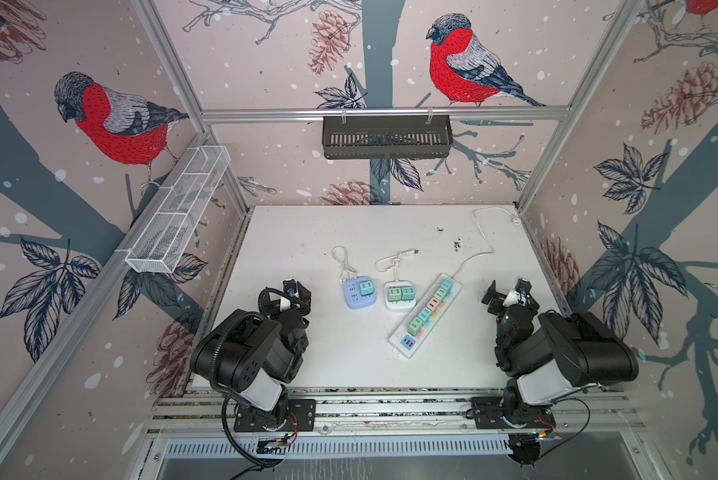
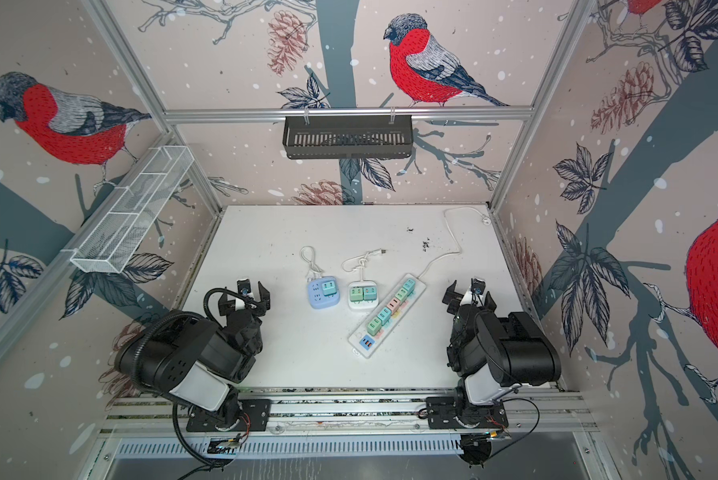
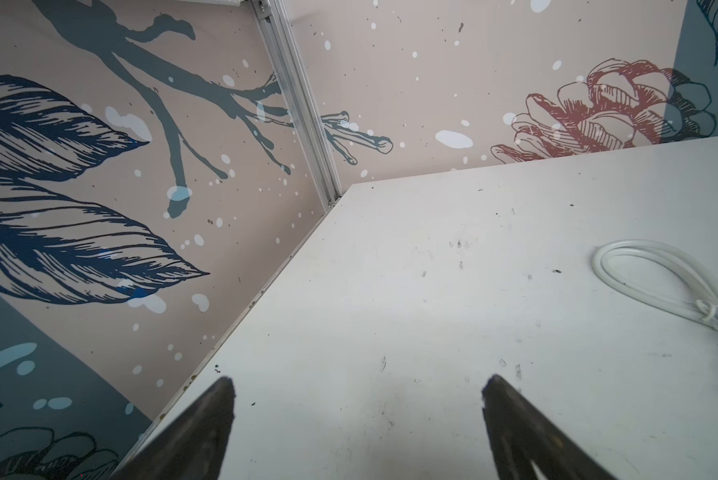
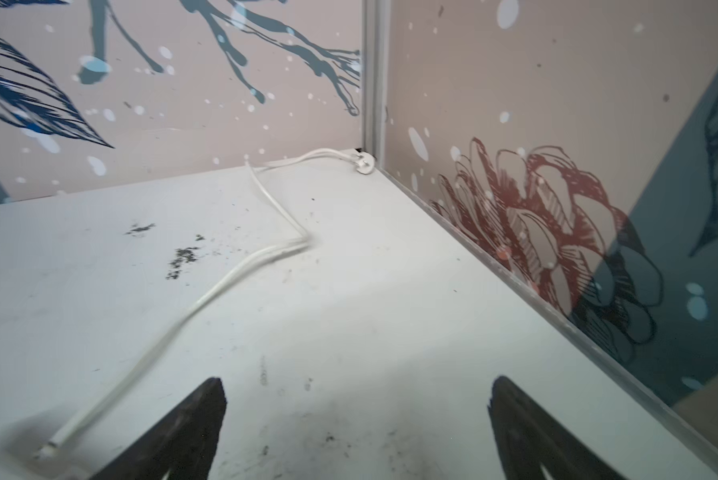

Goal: Insert the plug

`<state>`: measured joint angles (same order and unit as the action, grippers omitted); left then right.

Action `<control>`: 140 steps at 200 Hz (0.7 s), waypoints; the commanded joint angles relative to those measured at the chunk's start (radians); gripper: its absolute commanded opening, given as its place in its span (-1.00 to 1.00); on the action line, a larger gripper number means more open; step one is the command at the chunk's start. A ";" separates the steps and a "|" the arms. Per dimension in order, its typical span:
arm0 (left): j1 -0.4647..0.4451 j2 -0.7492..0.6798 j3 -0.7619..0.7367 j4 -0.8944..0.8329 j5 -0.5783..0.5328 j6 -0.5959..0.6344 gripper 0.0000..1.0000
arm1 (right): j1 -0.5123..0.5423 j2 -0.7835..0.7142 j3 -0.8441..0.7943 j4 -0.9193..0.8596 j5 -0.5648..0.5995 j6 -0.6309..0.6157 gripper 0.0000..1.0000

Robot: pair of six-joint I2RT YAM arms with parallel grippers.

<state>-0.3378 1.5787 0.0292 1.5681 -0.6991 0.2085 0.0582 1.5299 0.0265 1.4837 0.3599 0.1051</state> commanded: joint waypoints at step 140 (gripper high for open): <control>0.269 -0.017 0.201 -0.245 0.404 -0.219 0.94 | -0.024 0.008 0.165 -0.138 -0.134 -0.027 0.99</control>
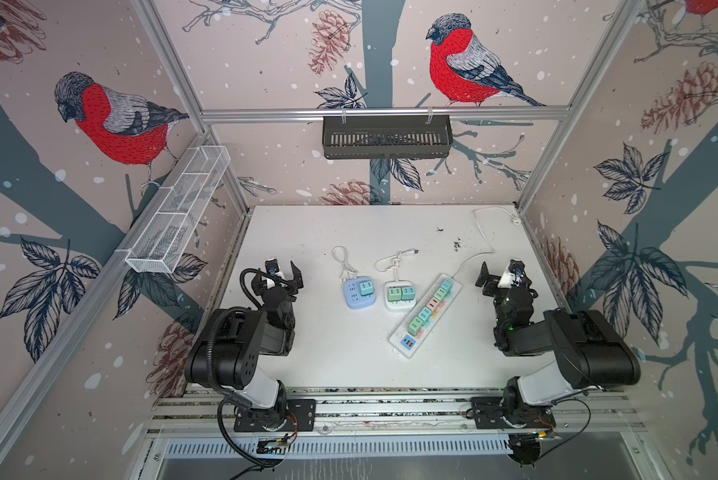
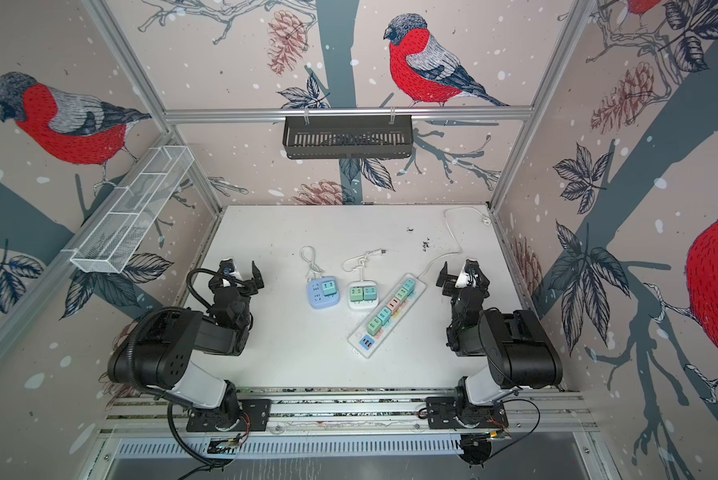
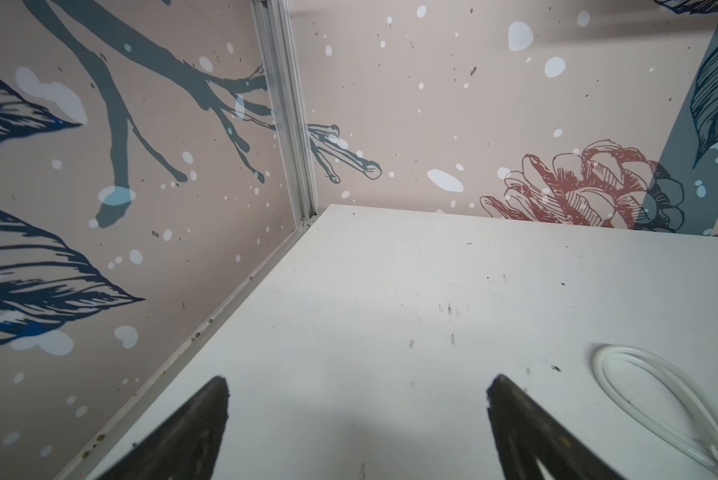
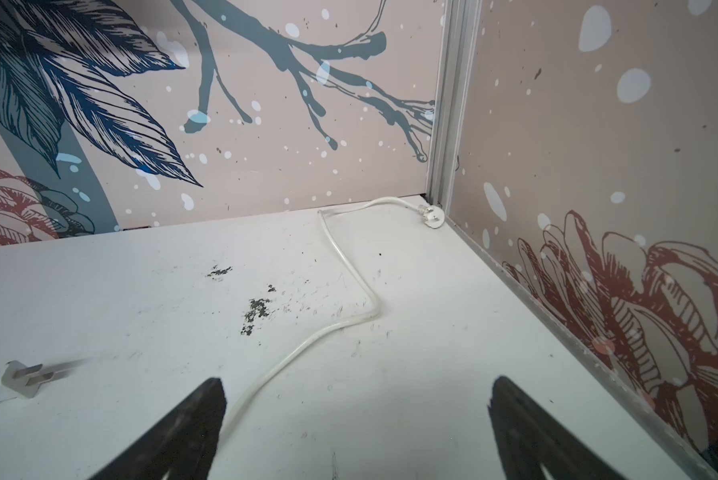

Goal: Insert the plug

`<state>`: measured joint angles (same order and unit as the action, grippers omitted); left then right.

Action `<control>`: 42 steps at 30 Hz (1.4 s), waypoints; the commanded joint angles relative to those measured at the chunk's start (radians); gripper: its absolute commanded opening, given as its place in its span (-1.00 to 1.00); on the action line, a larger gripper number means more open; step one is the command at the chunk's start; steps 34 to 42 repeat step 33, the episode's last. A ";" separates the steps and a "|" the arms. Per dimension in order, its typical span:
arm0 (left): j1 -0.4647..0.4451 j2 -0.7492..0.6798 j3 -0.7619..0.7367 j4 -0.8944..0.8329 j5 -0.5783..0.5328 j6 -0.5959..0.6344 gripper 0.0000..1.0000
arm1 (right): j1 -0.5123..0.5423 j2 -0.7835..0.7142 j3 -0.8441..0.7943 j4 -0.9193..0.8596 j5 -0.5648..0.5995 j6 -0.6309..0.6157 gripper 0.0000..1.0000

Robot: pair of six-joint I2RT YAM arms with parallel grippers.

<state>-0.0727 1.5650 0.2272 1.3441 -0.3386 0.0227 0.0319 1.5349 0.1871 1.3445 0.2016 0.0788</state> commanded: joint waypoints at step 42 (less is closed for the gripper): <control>0.004 -0.003 -0.002 -0.011 0.045 -0.032 0.94 | 0.013 0.004 0.000 0.012 0.040 -0.011 0.99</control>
